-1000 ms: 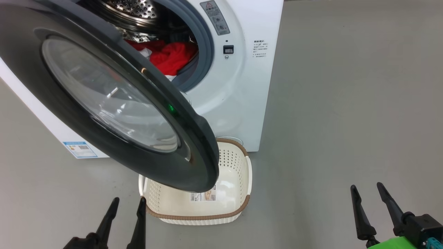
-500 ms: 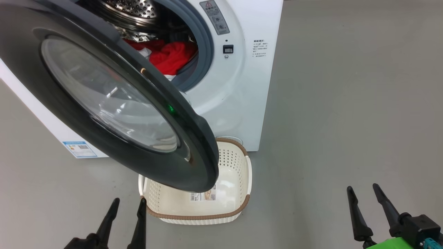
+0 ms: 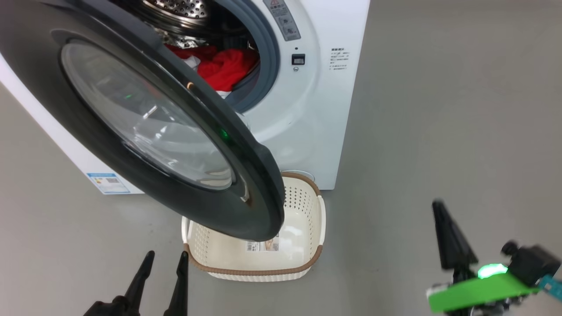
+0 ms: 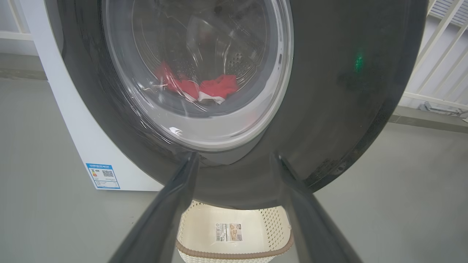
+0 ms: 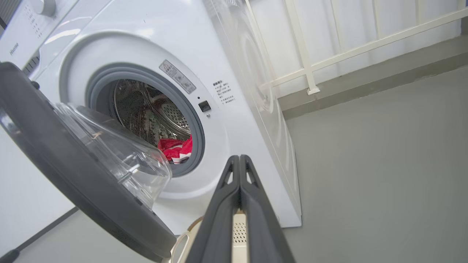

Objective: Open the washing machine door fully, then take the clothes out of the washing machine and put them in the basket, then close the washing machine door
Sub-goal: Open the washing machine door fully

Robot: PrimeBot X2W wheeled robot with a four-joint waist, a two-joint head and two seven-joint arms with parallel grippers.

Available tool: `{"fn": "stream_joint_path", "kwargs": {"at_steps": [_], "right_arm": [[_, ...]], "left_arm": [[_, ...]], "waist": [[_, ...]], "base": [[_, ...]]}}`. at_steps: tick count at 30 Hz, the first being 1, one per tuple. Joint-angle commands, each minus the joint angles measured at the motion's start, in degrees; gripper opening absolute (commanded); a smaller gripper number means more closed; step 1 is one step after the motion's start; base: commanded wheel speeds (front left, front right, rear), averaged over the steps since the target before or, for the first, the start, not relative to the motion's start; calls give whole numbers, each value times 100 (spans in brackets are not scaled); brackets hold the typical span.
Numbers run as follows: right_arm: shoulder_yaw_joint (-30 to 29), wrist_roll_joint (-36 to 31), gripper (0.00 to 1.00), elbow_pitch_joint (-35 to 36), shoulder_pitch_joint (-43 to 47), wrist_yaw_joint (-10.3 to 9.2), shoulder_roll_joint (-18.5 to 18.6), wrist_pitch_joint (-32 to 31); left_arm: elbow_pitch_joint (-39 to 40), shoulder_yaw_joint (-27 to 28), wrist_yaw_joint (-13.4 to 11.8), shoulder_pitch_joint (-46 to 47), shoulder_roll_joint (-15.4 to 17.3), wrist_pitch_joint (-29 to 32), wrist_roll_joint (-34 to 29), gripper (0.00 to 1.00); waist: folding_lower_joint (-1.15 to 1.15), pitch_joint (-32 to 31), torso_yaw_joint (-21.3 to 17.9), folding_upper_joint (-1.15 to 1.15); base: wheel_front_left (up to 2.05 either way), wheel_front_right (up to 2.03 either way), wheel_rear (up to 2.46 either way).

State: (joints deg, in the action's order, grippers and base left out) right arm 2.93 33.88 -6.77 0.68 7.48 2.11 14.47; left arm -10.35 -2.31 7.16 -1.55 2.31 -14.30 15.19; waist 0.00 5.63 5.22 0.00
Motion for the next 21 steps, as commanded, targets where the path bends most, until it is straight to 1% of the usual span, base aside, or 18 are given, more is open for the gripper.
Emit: {"fn": "stream_joint_path", "kwargs": {"at_steps": [1,4,8,9,11,14,16,19,21], "right_arm": [[178,193,0,218,-330,1,77,52],[263,709,0,339,-692,1,77,52],[376,1585,0,383,-1225,1,82,52],[376,1585,0,383,-1225,1,82,52],[520,2119,0,326,-1498,1,133,52],[951,3073,0,194,-1922,1,376,52],[1316,3764,0,110,-2218,1,609,-7],[1680,4683,0,-9,-2619,1,898,-503],[1806,5259,0,-109,-2827,1,994,-1005]], "left_arm": [[154,140,33,83,56,-70,11,100],[151,103,33,104,56,-70,35,100],[149,21,33,158,56,-70,74,100],[149,21,33,158,56,-70,74,100],[152,-23,33,182,56,-70,96,100],[141,-93,33,230,56,-70,128,100],[137,-148,33,255,56,-70,152,100],[112,-210,33,297,56,-70,198,100],[101,-260,33,326,56,-70,226,100]], "waist": [[0,19,33,0],[0,53,108,0],[0,125,245,0],[0,125,245,0],[0,165,323,0],[0,236,447,0],[0,277,527,0],[0,329,635,0],[0,365,706,0]], "base": [[0,0,0],[0,0,0],[0,0,0],[0,0,0],[0,0,0],[0,0,0],[0,0,0],[0,0,0],[0,0,0]]}}
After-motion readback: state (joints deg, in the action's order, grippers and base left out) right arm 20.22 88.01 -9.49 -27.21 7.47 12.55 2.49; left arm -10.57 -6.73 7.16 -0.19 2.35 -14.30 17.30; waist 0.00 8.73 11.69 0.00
